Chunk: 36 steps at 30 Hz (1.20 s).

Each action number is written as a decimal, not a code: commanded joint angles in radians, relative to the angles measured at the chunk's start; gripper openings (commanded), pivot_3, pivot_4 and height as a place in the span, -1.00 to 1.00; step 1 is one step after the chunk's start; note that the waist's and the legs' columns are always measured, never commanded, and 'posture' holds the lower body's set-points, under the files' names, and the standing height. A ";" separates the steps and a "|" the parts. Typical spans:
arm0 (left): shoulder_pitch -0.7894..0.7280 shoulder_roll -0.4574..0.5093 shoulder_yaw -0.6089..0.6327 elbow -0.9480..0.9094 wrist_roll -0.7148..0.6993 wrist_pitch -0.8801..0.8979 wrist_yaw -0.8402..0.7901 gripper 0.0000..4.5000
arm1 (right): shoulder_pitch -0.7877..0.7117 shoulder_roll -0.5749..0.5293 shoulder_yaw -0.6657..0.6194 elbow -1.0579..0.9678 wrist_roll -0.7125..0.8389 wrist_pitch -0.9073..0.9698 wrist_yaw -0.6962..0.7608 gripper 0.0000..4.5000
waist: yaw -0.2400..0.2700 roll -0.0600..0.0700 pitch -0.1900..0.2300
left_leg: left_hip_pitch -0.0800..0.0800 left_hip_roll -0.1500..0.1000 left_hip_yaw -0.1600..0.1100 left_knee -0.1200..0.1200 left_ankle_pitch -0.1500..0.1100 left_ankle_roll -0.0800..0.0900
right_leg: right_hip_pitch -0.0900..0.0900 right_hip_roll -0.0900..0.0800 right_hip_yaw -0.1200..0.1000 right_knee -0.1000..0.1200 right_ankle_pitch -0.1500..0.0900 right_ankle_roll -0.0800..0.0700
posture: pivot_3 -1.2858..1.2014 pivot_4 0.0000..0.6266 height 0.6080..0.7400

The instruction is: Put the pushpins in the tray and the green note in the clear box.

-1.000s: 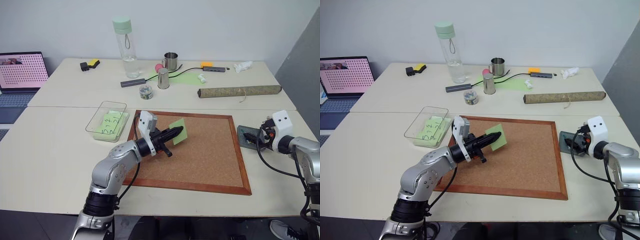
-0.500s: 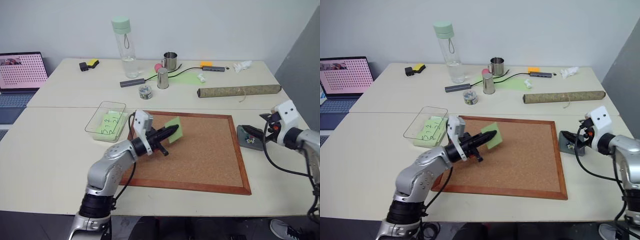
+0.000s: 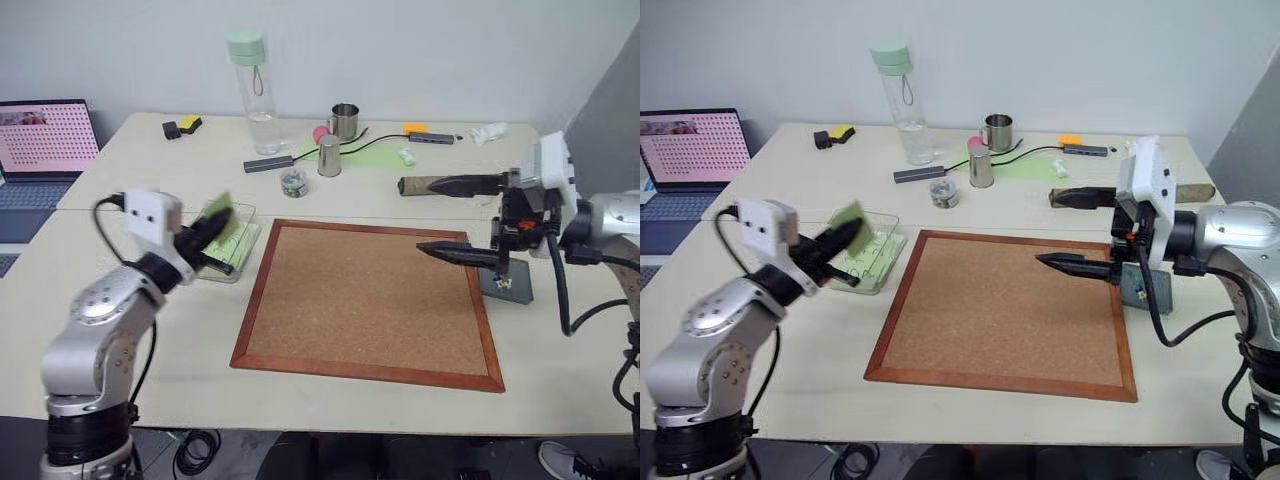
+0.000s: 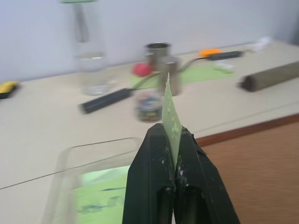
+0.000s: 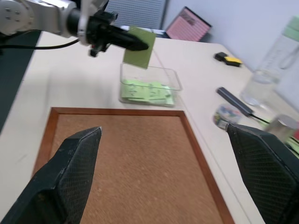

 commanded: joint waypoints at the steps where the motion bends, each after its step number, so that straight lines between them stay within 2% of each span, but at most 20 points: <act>1: -0.069 0.028 -0.011 0.081 0.071 -0.047 0.024 -1.00 | -0.031 0.007 0.010 0.000 0.006 -0.011 0.014 0.98 | 0.007 0.000 0.000 | 0.000 0.000 0.000 0.000 0.000 0.000 | 0.000 0.000 0.000 0.000 0.000 0.000 | 0.03 -0.52 1.00; 3: -0.097 0.028 -0.030 0.122 0.081 -0.055 0.009 -1.00 | -0.038 0.011 0.017 0.001 0.006 -0.012 0.016 0.98 | 0.007 0.000 0.000 | -0.001 0.000 -0.001 0.000 0.000 0.000 | 0.000 0.000 -0.001 -0.001 0.000 0.000 | 0.03 -0.52 1.00; 6: -0.132 0.034 -0.048 0.173 0.088 -0.053 -0.012 -0.79 | -0.037 0.012 0.021 -0.007 0.007 -0.010 0.017 1.00 | 0.004 0.000 0.000 | -0.001 0.000 0.000 0.000 0.000 0.000 | 0.000 0.000 -0.001 -0.001 0.000 0.000 | 0.03 -0.52 1.00; 12: -0.172 0.050 -0.048 0.230 0.103 -0.068 -0.037 -0.22 | -0.007 -0.001 0.008 -0.029 0.016 0.001 0.008 1.00 | 0.002 0.000 0.000 | -0.001 0.000 0.000 -0.001 0.000 0.000 | -0.001 0.000 -0.001 0.000 0.000 0.000 | 0.03 -0.52 1.00; 18: -0.184 0.059 -0.042 0.212 0.094 -0.066 -0.056 0.28 | 0.006 -0.008 0.003 -0.034 0.017 0.001 0.001 1.00 | 0.003 0.000 0.000 | -0.001 0.000 0.000 -0.001 0.000 0.000 | -0.001 0.000 -0.001 0.000 0.000 0.000 | 0.03 -0.52 1.00; 26: -0.134 0.134 0.034 0.154 0.060 -0.021 -0.097 0.93 | 0.046 -0.009 -0.008 -0.040 0.002 -0.014 -0.028 1.00 | 0.001 0.000 0.000 | -0.001 0.000 0.000 -0.001 0.000 0.000 | -0.001 0.000 -0.001 0.000 0.000 0.000 | 0.03 -0.52 1.00; 30: -0.081 0.200 0.080 0.138 0.026 -0.009 -0.181 0.97 | 0.078 -0.025 -0.033 -0.048 0.004 -0.014 -0.038 1.00 | 0.001 -0.001 0.000 | -0.001 0.000 -0.001 -0.001 0.000 0.000 | -0.001 -0.001 -0.001 0.000 0.000 0.000 | 0.03 -0.52 1.00; 36: 0.232 0.423 0.195 0.257 0.094 -0.136 -0.469 0.97 | 0.248 -0.121 -0.137 -0.064 -0.039 -0.060 -0.004 1.00 | -0.006 0.000 0.001 | -0.001 0.001 0.000 -0.003 0.000 0.000 | -0.002 -0.001 0.000 -0.002 0.000 -0.001 | 0.03 -0.52 1.00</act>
